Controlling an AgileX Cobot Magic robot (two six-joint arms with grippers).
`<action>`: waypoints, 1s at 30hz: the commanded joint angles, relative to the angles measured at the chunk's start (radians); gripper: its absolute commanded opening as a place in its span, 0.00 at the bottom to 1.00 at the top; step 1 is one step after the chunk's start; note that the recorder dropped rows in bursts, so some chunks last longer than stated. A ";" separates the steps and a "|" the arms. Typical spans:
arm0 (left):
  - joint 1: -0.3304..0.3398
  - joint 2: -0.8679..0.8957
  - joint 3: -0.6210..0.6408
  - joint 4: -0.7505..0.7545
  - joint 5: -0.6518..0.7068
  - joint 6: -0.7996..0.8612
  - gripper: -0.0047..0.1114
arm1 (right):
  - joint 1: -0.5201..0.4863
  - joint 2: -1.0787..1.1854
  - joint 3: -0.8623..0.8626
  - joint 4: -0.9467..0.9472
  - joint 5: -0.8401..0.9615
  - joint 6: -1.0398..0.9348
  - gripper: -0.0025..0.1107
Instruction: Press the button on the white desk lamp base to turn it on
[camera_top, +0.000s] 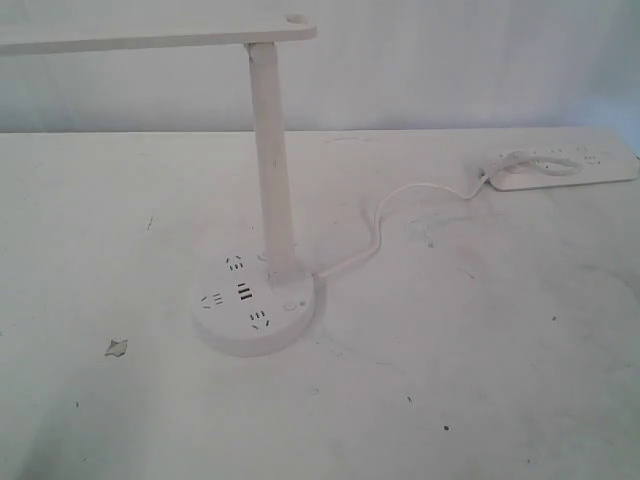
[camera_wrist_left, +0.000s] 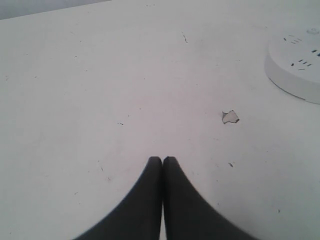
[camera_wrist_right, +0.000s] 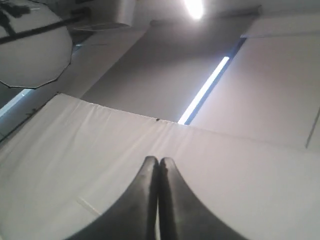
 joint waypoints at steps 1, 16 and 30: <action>-0.007 -0.003 0.002 0.000 0.002 0.000 0.04 | 0.004 -0.001 0.002 0.305 0.491 -0.097 0.02; -0.007 -0.003 0.002 0.000 0.002 0.000 0.04 | 0.006 1.127 -0.286 0.180 -0.053 0.183 0.02; -0.007 -0.003 0.002 0.000 0.002 0.000 0.04 | 0.389 1.847 -0.478 -0.148 -0.053 -0.023 0.02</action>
